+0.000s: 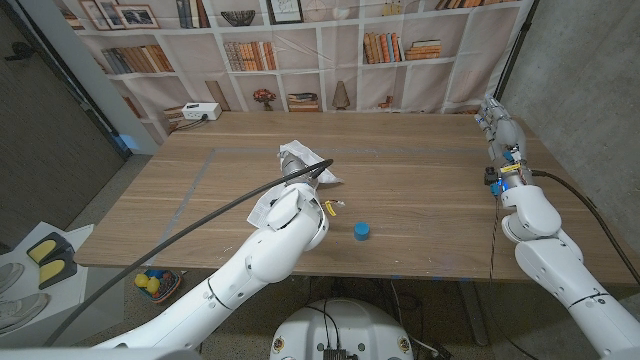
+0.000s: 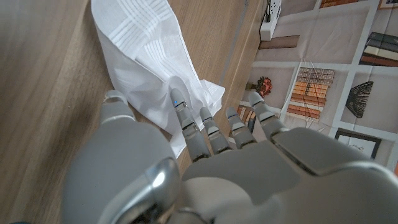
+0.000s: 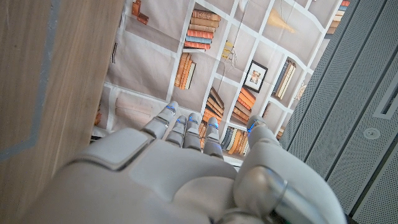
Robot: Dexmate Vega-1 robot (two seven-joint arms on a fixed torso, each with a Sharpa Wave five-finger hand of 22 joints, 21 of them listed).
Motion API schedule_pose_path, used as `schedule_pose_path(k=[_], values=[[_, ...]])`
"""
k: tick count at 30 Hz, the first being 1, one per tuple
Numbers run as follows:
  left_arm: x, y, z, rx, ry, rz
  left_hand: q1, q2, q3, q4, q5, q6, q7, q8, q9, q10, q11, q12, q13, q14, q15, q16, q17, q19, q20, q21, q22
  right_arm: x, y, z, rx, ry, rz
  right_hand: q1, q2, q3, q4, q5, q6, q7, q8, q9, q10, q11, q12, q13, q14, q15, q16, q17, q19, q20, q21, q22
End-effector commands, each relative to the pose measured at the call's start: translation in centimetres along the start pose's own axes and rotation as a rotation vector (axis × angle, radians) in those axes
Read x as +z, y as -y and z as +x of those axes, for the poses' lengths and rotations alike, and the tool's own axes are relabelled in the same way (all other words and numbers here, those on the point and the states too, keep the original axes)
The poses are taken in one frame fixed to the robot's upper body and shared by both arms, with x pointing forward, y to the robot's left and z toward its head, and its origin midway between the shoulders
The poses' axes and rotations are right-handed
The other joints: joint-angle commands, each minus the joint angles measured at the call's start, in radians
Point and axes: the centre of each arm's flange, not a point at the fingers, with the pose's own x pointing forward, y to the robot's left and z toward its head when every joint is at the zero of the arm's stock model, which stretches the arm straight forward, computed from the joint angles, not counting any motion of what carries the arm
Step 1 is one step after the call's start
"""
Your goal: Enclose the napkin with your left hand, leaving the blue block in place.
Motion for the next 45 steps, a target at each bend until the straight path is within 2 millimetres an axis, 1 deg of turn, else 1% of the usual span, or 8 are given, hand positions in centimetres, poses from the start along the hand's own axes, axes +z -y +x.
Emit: schedule_pose_path(k=[1,9,12,15,21,25,30,45], values=[[0.8,0.6,0.7,-0.058,-0.005,0.038,0.019,0.000,0.000,-0.011,0.008,0.016,-0.001,0.012,0.005,0.010,-0.003,0.006,0.002,0.008,-0.067,0.005,0.003,0.009,-0.011,0.001,0.004,-0.4,-0.1,0.8,0.001,-0.009,0.001,0.002,0.002,0.003,0.004,0.005,0.009,-0.001,0.001,0.003,0.010,-0.001,0.000,0.004,0.008,0.003,0.003,0.000,0.007,-0.003,0.001,0.005],[0.8,1.3,1.0,0.019,-0.021,0.046,0.146,0.100,0.057,-0.041,0.047,0.181,-0.003,0.088,0.019,0.117,-0.011,0.036,-0.002,0.077,-0.144,0.022,0.002,0.057,-0.060,0.007,0.003,-0.5,-0.2,1.1,0.001,-0.011,0.003,0.001,0.001,0.003,0.005,0.005,0.009,-0.001,0.001,0.003,0.010,0.000,-0.001,0.004,0.008,0.003,0.002,0.000,0.007,-0.003,0.001,0.005],[0.6,1.6,1.2,0.070,-0.036,0.040,0.204,0.186,0.106,-0.048,0.019,0.315,-0.004,0.113,-0.016,0.179,-0.015,0.044,-0.007,0.119,-0.159,0.026,-0.001,0.086,-0.079,0.012,0.003,-0.4,-0.3,1.1,0.001,-0.012,-0.002,0.001,0.000,0.003,0.005,0.005,0.009,-0.001,0.001,0.003,0.010,0.001,-0.001,0.004,0.009,0.004,0.002,0.000,0.007,-0.002,0.001,0.005],[0.3,1.8,1.3,0.123,-0.049,0.033,0.227,0.218,0.128,-0.052,-0.014,0.353,-0.003,0.111,-0.036,0.220,-0.016,0.049,-0.009,0.148,-0.164,0.030,0.002,0.096,-0.084,0.014,0.003,-0.3,-0.4,1.2,0.001,-0.013,-0.004,0.001,-0.001,0.003,0.005,0.005,0.009,-0.002,0.001,0.003,0.011,0.002,-0.001,0.004,0.009,0.004,0.002,0.000,0.007,-0.002,0.001,0.005],[-0.9,1.9,0.8,0.263,-0.091,0.012,0.195,0.281,0.140,-0.001,-0.030,0.238,0.003,0.097,0.003,0.195,-0.012,0.031,0.004,0.121,-0.154,0.021,0.028,0.075,-0.028,0.007,0.010,-0.2,-0.6,1.2,0.000,-0.013,-0.007,0.002,-0.001,0.004,0.004,0.005,0.008,-0.001,0.000,0.003,0.011,0.001,-0.001,0.004,0.009,0.003,0.001,0.000,0.007,-0.002,0.001,0.005],[-1.8,1.8,0.8,0.303,-0.106,-0.020,0.190,0.299,0.152,0.030,-0.001,0.165,0.004,0.118,0.057,0.166,-0.009,0.024,0.020,0.102,-0.141,0.016,0.042,0.072,-0.022,0.011,0.015,-0.1,-0.6,1.1,-0.003,-0.012,-0.008,0.002,-0.001,0.004,0.004,0.005,0.010,-0.001,0.001,0.003,0.011,0.003,-0.001,0.004,0.010,0.004,0.001,0.000,0.008,-0.002,0.001,0.005],[-3.4,1.3,0.9,0.375,-0.123,-0.089,0.188,0.307,0.193,0.100,0.064,0.042,0.007,0.193,0.196,0.145,-0.008,0.018,0.056,0.089,-0.126,0.016,0.057,0.074,-0.029,0.029,0.024,-0.2,-0.8,1.0,-0.005,-0.013,-0.006,0.002,-0.002,0.004,0.004,0.005,0.009,0.000,0.001,0.003,0.012,0.001,-0.001,0.004,0.010,0.004,0.001,0.000,0.008,-0.002,0.001,0.005],[-7.2,-0.5,2.9,0.450,-0.133,-0.234,0.194,0.308,0.227,0.147,0.103,-0.016,0.025,0.268,0.306,0.141,-0.008,0.021,0.084,0.080,-0.110,0.010,0.061,0.076,-0.028,0.045,0.029,-0.4,-1.0,0.5,-0.023,-0.013,-0.004,0.001,-0.002,0.004,0.005,0.005,0.009,0.000,0.000,0.003,0.011,0.002,-0.001,0.004,0.010,0.003,0.000,0.000,0.008,-0.002,0.000,0.005]])
